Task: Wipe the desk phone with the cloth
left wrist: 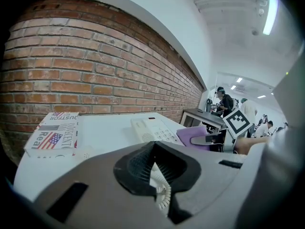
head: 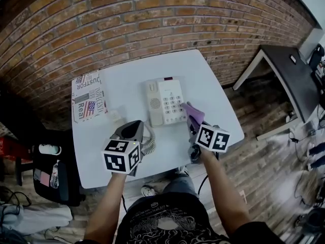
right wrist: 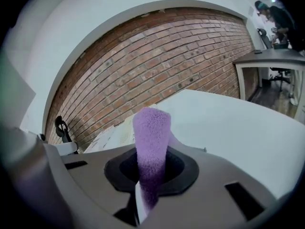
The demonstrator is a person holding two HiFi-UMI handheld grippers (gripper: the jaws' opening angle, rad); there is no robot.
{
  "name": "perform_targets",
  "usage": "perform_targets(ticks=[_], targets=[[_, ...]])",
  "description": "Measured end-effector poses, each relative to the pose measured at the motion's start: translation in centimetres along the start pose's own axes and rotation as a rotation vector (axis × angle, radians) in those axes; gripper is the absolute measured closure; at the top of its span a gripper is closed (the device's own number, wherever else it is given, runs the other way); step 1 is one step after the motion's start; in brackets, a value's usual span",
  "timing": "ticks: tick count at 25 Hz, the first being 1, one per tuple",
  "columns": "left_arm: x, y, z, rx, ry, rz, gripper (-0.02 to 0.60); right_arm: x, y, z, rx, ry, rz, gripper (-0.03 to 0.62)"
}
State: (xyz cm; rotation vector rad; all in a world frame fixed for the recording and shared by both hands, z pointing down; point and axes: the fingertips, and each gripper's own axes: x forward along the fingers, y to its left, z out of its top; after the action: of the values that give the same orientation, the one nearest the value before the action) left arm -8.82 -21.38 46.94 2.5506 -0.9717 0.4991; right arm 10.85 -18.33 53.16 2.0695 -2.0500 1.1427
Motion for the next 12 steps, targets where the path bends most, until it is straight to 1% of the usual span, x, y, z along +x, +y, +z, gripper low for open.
perform_targets(ticks=[8,12], targets=[[-1.7,0.3,-1.2,0.014,0.011,-0.023,0.575,-0.4,2.3,-1.6,0.089,-0.066,0.043,0.549],[-2.5,0.6,-1.7,0.023,0.012,-0.027,0.575,-0.2,3.6,-2.6,0.101,-0.081,0.067,0.549]])
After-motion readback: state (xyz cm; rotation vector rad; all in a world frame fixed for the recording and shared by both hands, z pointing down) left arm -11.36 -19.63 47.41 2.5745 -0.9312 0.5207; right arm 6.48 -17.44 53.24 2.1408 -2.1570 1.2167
